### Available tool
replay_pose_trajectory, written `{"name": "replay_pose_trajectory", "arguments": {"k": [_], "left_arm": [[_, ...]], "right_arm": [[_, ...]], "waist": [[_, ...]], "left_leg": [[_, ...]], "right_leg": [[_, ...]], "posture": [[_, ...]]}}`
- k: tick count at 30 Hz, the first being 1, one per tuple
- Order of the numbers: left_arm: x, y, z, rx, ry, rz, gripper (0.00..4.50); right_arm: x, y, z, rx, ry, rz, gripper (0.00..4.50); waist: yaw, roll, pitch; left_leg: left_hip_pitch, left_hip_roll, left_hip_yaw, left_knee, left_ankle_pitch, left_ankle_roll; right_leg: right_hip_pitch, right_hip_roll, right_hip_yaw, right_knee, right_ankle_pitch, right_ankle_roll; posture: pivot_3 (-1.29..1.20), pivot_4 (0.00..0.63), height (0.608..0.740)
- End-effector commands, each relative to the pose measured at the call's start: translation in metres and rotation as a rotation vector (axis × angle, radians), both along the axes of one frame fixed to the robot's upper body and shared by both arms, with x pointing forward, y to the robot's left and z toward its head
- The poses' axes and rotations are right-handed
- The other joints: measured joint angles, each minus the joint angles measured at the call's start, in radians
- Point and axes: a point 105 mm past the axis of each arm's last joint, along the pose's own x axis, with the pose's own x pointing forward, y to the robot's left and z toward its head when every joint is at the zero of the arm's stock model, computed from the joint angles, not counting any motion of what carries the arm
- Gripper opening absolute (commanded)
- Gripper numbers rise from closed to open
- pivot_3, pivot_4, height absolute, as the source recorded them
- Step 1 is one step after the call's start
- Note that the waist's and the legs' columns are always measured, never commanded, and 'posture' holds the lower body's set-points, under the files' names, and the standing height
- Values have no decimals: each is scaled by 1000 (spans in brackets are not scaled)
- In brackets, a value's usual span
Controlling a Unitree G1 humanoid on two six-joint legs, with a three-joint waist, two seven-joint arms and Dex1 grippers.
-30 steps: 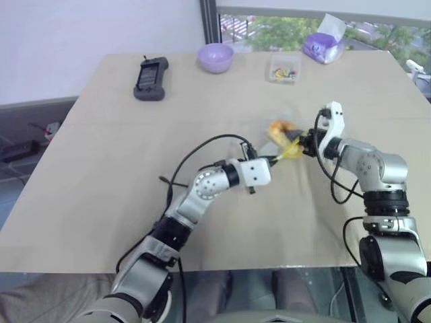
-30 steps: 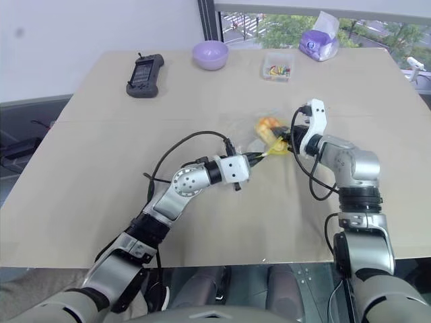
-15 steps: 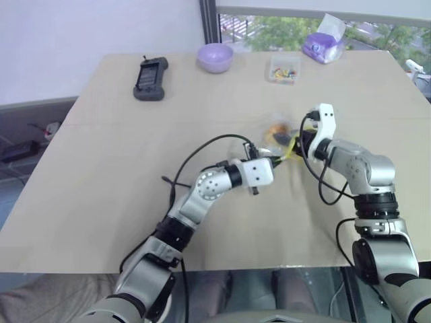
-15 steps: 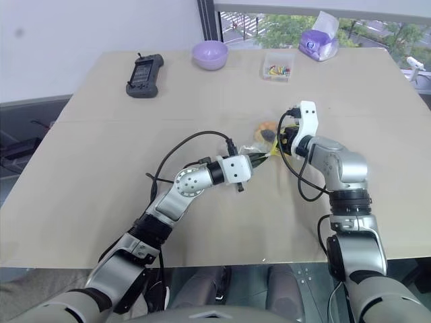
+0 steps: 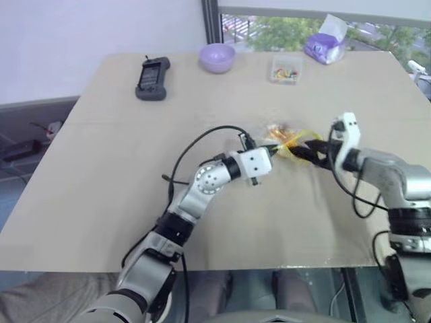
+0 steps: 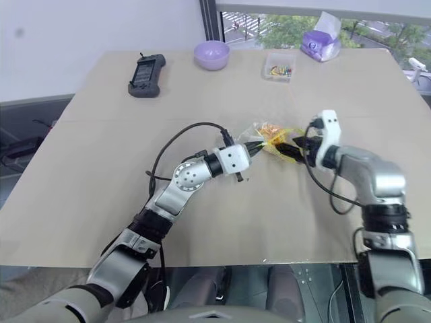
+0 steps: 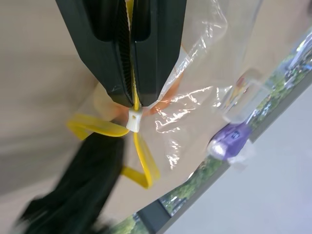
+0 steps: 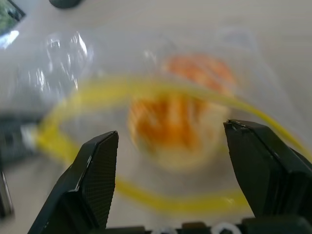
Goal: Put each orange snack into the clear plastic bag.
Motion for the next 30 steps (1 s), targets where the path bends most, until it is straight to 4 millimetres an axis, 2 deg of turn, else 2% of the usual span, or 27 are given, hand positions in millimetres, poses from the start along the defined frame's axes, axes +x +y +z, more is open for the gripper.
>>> {"name": "replay_pose_trajectory", "arguments": {"k": [1, 4, 8, 10, 15, 21, 25, 28, 30], "left_arm": [[3, 1, 11, -24, -30, 12, 0], [3, 2, 11, -26, -25, 15, 0], [3, 3, 11, -27, -21, 17, 0], [3, 4, 10, -26, -19, 18, 0], [4, 3, 11, -27, -16, 16, 0], [3, 3, 12, -26, -15, 15, 0], [2, 1, 12, -28, -13, 10, 0], [2, 1, 11, -30, -11, 10, 0], [2, 1, 11, -31, -11, 13, 0]], "right_arm": [[-18, -10, 25, -28, -125, 92, 3729], [-22, -30, 21, -167, -187, 82, 3729], [-13, -53, 3, -482, -283, 42, 3729], [-9, -49, -6, -590, -335, 72, 3729], [9, -35, -19, -734, -458, 95, 3729], [28, -32, -12, -781, -564, 46, 3729], [31, -29, -8, -768, -587, 45, 3729], [32, -29, -9, -771, -593, 53, 2934], [31, -28, -9, -765, -595, 59, 2023]], "waist": [[0, 0, 0], [0, 0, 0], [-3, 0, 0], [-4, 0, 0], [-5, 0, 0], [-1, 0, 0], [0, 0, 0], [-1, 0, 0], [-1, 0, 0]], "left_leg": [[0, 0, 0, 0, 0, 0], [0, 0, 0, 0, 0, 0], [1, 0, 1, 0, 0, 0], [1, 0, 1, 0, 0, 0], [1, 0, 1, 0, 0, 0], [1, 0, 0, 1, 0, 0], [1, 0, 0, 1, 0, 0], [1, 0, 0, 1, 0, 0], [1, 0, 0, 1, 0, 0]], "right_leg": [[0, 0, 0, 0, 0, 0], [0, 0, 0, 0, 0, 0], [0, 0, 0, 0, 0, 0], [0, 0, 0, 0, 0, 0], [0, 0, 0, 0, 0, 0], [1, 0, 0, 0, 0, 0], [1, 0, 0, 0, 0, 0], [1, 0, 0, 0, 0, 0], [1, 0, 0, 0, 0, 0]], "posture": [[0, 150, 740], [0, 150, 740], [0, 150, 740], [0, 150, 740], [0, 150, 740], [0, 150, 740], [0, 150, 740], [0, 150, 740], [0, 150, 740]]}}
